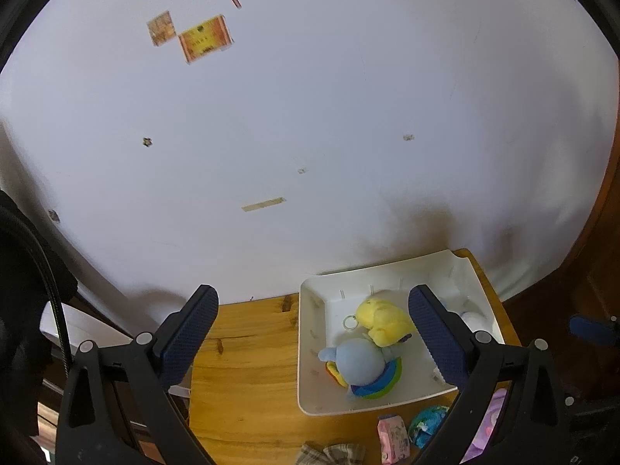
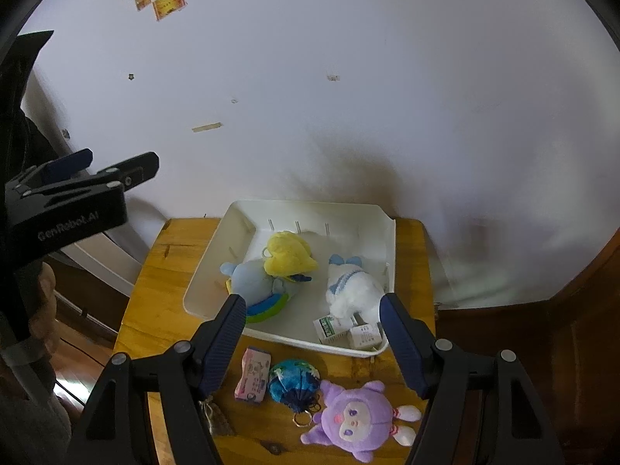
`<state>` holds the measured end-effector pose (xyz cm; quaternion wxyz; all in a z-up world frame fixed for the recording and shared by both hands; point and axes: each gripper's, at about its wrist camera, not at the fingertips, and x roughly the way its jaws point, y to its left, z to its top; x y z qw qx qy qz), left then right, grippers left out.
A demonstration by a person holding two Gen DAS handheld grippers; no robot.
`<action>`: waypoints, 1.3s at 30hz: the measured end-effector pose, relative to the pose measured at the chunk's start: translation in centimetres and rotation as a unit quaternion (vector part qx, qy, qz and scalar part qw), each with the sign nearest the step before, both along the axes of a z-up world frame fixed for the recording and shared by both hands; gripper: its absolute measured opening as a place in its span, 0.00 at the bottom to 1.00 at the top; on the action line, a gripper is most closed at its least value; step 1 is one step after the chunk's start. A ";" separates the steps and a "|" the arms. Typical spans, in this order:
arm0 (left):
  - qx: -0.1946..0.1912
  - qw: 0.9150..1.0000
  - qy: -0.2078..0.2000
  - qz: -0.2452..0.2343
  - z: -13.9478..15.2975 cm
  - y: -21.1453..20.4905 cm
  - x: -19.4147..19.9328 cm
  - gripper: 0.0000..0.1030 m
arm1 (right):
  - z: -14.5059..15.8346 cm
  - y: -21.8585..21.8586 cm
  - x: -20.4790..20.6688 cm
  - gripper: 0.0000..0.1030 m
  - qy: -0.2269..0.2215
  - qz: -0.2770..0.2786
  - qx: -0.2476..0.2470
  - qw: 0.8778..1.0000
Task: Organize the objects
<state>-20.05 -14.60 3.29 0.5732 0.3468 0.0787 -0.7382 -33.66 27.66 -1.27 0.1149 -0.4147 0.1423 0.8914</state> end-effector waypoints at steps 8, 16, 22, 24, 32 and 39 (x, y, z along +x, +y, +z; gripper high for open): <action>-0.019 1.000 0.013 -0.007 2.7 2.9 2.0 0.96 | 2.6 -1.4 3.3 0.70 0.017 0.002 0.015 1.000; -0.039 0.999 0.013 -0.024 4.5 6.0 3.3 0.97 | 4.4 -3.2 5.9 0.72 0.030 0.014 0.038 0.999; -0.045 0.998 0.008 -0.036 4.8 8.1 3.8 0.97 | 5.1 -4.3 7.5 0.73 0.038 0.020 0.051 0.998; -0.045 0.998 0.007 -0.042 4.9 8.8 3.9 0.97 | 5.3 -4.6 8.0 0.73 0.039 0.022 0.053 0.998; -0.036 0.997 0.004 -0.064 4.0 11.2 4.2 0.97 | 4.7 -5.0 9.6 0.74 0.039 0.024 0.054 0.997; -0.002 0.997 -0.001 -0.081 1.0 12.3 4.1 0.97 | 2.1 -3.9 10.5 0.74 0.027 0.007 0.041 0.999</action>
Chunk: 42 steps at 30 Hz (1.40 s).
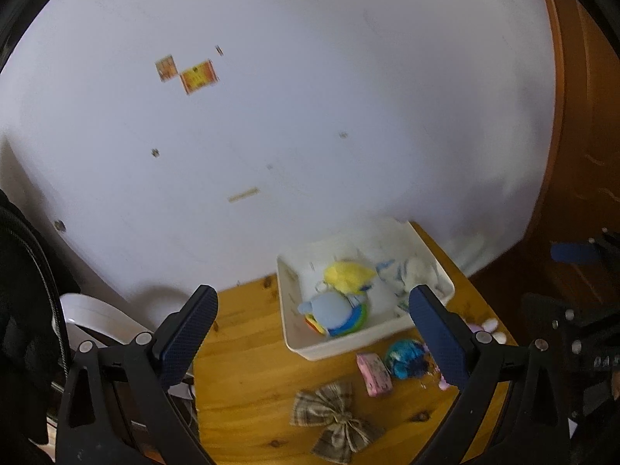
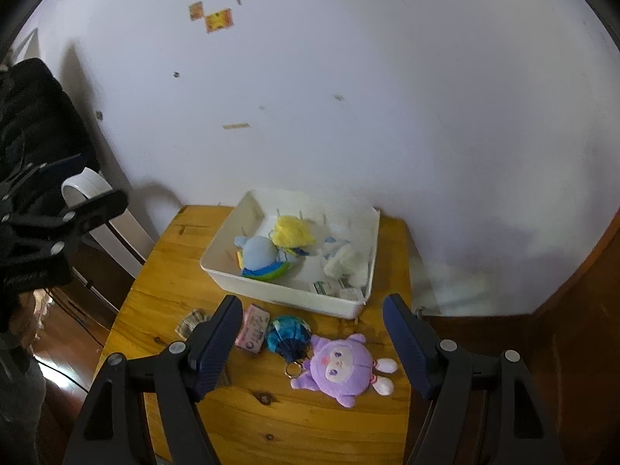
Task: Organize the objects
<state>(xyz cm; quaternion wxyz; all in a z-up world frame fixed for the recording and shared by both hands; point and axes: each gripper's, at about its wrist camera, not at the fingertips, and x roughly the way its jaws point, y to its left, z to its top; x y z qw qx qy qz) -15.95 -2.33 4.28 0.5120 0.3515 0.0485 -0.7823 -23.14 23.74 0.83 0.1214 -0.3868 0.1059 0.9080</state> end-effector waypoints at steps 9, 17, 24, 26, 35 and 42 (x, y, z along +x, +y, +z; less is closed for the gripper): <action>0.083 0.997 -0.006 0.007 -7.0 -0.5 0.6 0.97 | -5.9 2.3 0.6 0.74 -0.035 -0.025 -0.023 0.999; 0.210 0.975 -0.014 0.067 -17.7 -3.1 3.0 0.97 | -13.7 4.4 -0.2 0.74 -0.085 -0.054 -0.087 0.991; 0.283 0.947 -0.006 0.150 -24.5 -4.8 4.9 0.97 | -19.7 5.8 -1.7 0.74 -0.125 -0.077 -0.140 0.979; 0.291 0.942 -0.004 0.169 -25.6 -5.2 5.2 0.97 | -20.7 6.0 -2.2 0.74 -0.131 -0.082 -0.150 0.977; 0.314 0.923 -0.001 0.221 -29.1 -5.4 5.6 0.97 | -23.3 5.5 -3.7 0.77 -0.140 -0.085 -0.151 0.975; 0.313 0.914 -0.010 0.258 -30.7 -4.9 5.8 0.97 | -24.4 5.6 -3.8 0.78 -0.128 -0.091 -0.170 0.973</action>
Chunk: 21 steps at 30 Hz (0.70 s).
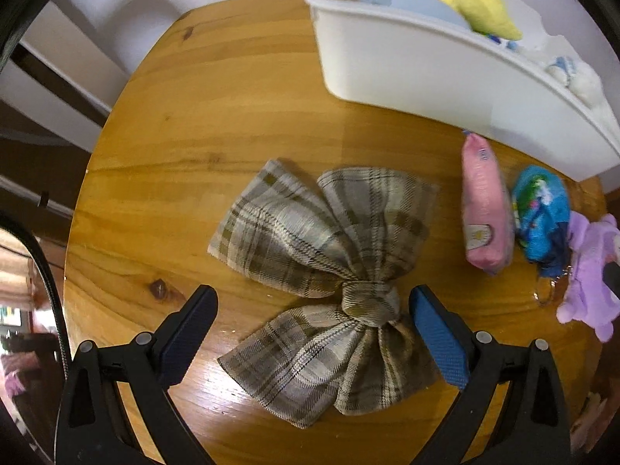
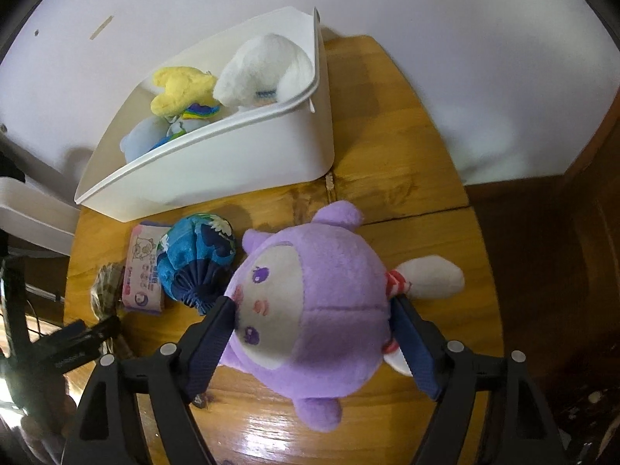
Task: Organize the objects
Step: 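Grasp the plaid fabric bow with left tool while right tool grasps the purple bunny plush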
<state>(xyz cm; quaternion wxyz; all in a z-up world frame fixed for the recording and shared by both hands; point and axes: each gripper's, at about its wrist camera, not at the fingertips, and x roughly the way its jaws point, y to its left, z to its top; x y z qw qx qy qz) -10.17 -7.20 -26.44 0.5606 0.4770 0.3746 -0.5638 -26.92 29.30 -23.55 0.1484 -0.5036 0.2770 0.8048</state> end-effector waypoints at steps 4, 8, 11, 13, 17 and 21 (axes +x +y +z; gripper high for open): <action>-0.005 1.000 -0.010 0.010 -0.5 0.5 0.0 0.96 | -1.2 -0.1 -0.3 0.78 -0.003 0.003 -0.039 0.999; -0.013 1.000 -0.021 0.009 -0.6 1.1 -0.3 0.95 | -2.2 -0.6 -0.7 0.79 -0.010 0.007 -0.050 0.999; -0.018 0.999 -0.026 0.005 -0.5 1.6 -0.4 0.79 | -2.1 -1.4 -0.9 0.76 -0.014 0.014 -0.020 1.000; -0.019 1.000 -0.020 0.007 -0.4 1.9 -0.3 0.66 | -2.1 -1.6 -0.9 0.73 -0.012 0.017 -0.017 1.000; -0.026 0.999 -0.023 0.011 0.0 2.2 -0.5 0.38 | -1.9 -1.9 -0.5 0.69 -0.008 0.015 -0.008 1.000; -0.030 0.999 -0.030 0.006 0.1 3.0 -0.5 0.28 | -1.4 -2.5 0.1 0.66 -0.005 0.016 0.010 1.000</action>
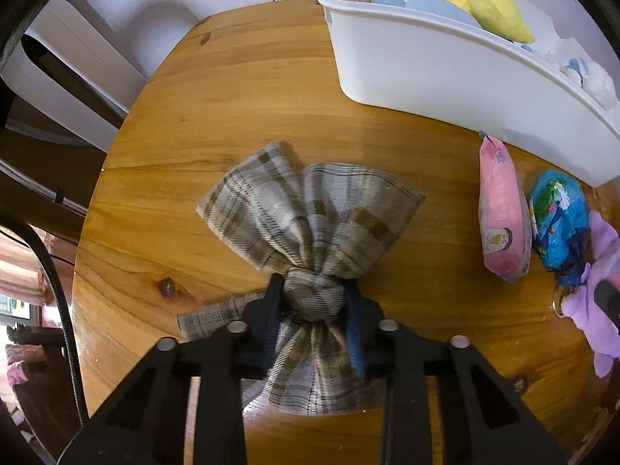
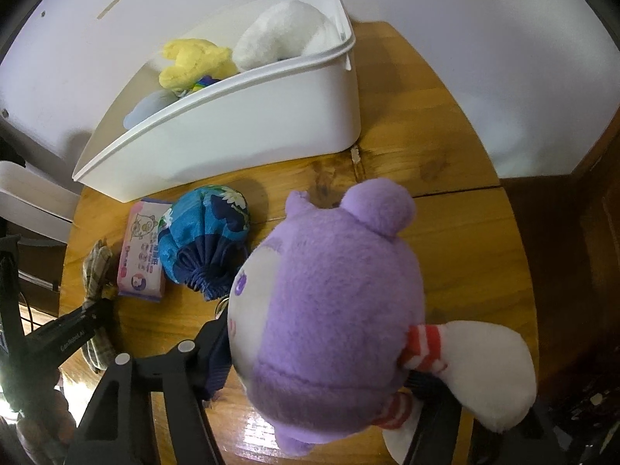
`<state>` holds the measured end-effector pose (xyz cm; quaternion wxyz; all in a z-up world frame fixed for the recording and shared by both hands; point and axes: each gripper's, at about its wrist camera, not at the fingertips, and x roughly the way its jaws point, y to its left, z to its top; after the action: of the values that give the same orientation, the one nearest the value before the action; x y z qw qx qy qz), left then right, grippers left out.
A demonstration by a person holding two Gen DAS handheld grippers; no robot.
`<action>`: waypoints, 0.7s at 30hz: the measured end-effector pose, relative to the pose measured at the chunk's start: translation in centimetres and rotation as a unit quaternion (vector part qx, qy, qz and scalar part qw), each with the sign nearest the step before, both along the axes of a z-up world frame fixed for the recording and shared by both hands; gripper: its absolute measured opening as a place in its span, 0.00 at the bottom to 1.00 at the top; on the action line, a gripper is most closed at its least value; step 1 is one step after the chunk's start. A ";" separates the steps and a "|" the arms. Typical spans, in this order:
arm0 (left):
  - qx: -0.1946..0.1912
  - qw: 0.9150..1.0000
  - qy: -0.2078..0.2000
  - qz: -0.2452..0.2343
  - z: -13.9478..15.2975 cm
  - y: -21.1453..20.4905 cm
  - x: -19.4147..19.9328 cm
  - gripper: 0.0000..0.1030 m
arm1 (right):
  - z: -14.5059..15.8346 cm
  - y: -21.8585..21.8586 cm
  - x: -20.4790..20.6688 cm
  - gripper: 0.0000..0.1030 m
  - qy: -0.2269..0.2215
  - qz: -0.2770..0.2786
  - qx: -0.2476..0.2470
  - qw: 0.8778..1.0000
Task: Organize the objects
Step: 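Grasp the plaid fabric bow with left tool while right tool grasps the purple bunny plush, then lift the bow and purple plush and carry both over the tray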
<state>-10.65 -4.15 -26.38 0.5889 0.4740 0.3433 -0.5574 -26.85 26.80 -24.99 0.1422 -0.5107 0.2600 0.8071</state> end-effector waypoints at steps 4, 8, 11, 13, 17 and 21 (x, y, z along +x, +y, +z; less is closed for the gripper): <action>-0.014 1.000 -0.005 -0.010 0.7 1.1 0.0 0.28 | 1.0 -0.7 0.9 0.65 0.013 0.001 0.000 1.000; -0.038 0.999 0.000 -0.022 2.8 2.4 -0.1 0.28 | 2.8 -1.2 2.6 0.65 0.039 -0.001 -0.004 0.999; -0.056 0.998 0.014 -0.030 4.4 2.5 0.2 0.28 | 4.3 -1.6 2.6 0.65 0.057 -0.002 -0.004 0.998; -0.069 0.997 0.023 -0.037 5.6 2.8 0.3 0.28 | 5.5 -2.7 2.5 0.65 0.069 -0.001 0.003 0.998; -0.095 0.994 0.033 -0.053 7.8 3.7 0.6 0.28 | 7.6 -3.7 3.1 0.65 0.090 0.000 0.014 0.996; -0.110 0.991 0.044 -0.062 9.4 4.5 0.9 0.28 | 9.2 -5.6 4.1 0.65 0.108 0.004 0.027 0.994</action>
<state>-9.71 0.38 -17.03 0.5858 0.4020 0.2753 -0.6476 -22.74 21.23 -15.78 0.1237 -0.4178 0.2497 0.8648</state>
